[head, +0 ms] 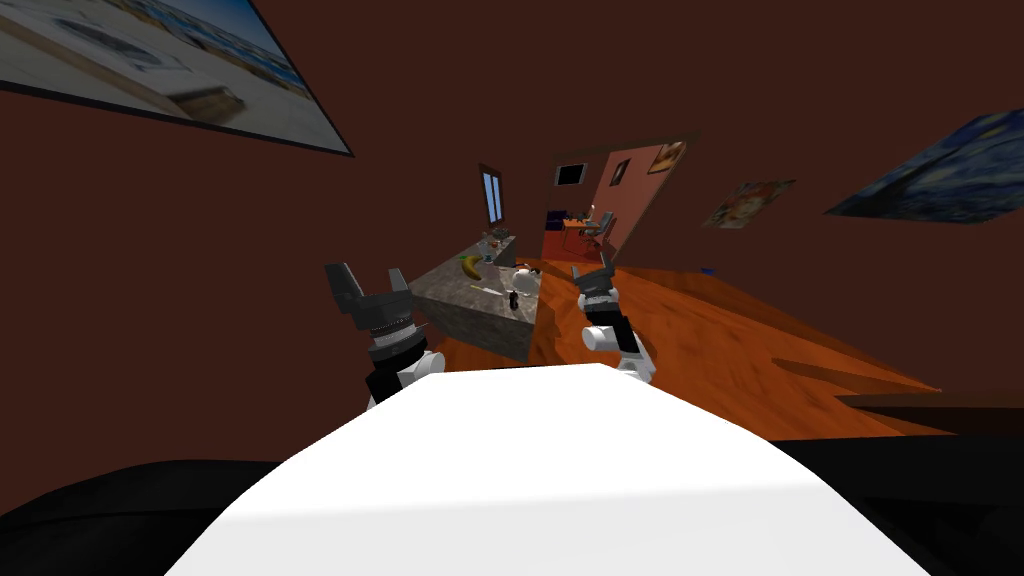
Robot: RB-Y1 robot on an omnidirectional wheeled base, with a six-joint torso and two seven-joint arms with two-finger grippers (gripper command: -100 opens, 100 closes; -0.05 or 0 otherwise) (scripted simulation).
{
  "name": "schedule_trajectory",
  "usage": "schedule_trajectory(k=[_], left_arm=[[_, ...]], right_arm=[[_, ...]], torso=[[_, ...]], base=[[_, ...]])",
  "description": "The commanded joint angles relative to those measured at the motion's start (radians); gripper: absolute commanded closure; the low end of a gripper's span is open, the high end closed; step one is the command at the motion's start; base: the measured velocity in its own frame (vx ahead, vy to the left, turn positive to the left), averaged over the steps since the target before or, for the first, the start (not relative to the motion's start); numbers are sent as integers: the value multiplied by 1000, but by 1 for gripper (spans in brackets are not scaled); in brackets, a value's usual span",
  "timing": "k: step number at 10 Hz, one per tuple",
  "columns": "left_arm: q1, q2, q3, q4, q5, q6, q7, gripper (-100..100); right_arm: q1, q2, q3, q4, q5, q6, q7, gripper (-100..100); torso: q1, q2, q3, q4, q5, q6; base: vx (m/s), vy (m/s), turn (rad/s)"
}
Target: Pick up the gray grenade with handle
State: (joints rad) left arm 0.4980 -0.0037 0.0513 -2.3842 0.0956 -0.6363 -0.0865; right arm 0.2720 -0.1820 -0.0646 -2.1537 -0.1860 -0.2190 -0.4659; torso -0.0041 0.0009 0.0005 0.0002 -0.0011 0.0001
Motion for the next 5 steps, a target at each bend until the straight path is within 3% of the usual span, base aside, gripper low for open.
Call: schedule_trajectory(k=[1, 3, 4, 5], left_arm=[[0, 0, 0, 0, 0, 0, 0, 0], [0, 0, 0, 0, 0, 0, 0, 0], [0, 0, 0, 0, 0, 0, 0, 0], [0, 0, 0, 0, 0, 0, 0, 0]], right_arm=[[-35, -13, -23, 16, -23, 50, -50, -100], [-35, -13, -23, 16, -23, 69, -88, -100], [-66, -22, -42, 30, -43, 118, -126, -100], [-66, -22, -42, 30, -43, 126, -153, -100]], torso=[[0, 0, 0, 0, 0, 0], [1, 0, 0, 0, 0, 0], [2, -1, 0, 0, 0, 0], [2, 0, 0, 0, 0, 0]], base=[[-23, -64, 40], [-10, -37, 16], [-23, -35, 43], [-18, -42, 33]])
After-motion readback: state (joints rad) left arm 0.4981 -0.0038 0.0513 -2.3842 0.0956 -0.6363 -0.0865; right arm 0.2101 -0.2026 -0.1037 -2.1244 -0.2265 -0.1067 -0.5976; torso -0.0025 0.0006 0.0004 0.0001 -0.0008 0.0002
